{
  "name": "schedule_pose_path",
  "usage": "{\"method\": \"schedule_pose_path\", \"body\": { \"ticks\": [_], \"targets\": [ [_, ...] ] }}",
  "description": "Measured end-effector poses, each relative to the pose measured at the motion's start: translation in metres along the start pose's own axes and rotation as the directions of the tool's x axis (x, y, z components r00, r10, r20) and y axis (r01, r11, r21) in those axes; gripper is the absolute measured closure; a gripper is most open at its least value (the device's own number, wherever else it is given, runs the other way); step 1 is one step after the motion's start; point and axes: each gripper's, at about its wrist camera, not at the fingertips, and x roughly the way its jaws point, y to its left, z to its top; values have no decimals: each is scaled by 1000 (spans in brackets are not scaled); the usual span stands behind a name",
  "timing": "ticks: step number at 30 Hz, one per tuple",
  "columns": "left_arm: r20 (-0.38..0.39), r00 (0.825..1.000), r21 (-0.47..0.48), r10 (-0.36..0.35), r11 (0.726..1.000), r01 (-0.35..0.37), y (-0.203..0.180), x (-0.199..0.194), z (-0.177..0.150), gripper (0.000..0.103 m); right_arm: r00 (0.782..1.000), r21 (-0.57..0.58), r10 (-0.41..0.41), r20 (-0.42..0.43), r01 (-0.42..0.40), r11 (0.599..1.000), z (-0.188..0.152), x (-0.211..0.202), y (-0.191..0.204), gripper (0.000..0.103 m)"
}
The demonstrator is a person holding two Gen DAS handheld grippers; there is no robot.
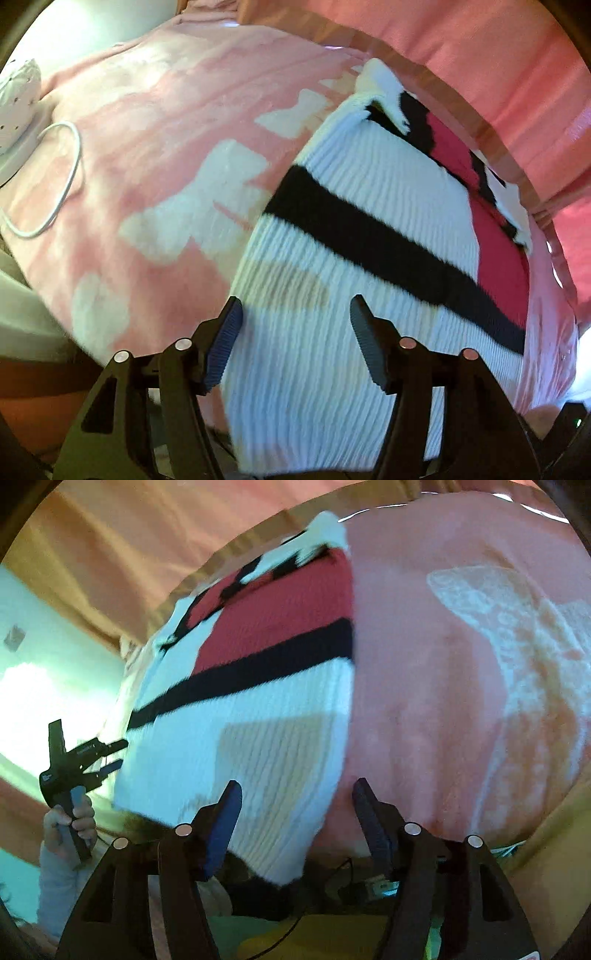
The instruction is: Fold small clothes
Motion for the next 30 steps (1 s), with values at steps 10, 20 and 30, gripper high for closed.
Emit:
{"method": "schedule_pose_path", "body": {
  "ticks": [10, 20, 30],
  "targets": [
    [29, 999, -104, 17, 994, -14, 18, -11, -17, 30, 998, -67, 26, 52, -22, 997, 1, 8, 13, 39],
    [-13, 999, 16, -42, 999, 42, -1, -7, -29, 48, 996, -84, 72, 46, -68, 994, 8, 21, 18, 94],
    [16, 982, 71, -187, 980, 186, -39, -55, -50, 92, 963, -72, 70, 260, -53, 996, 31, -72, 7, 97]
  ]
}}
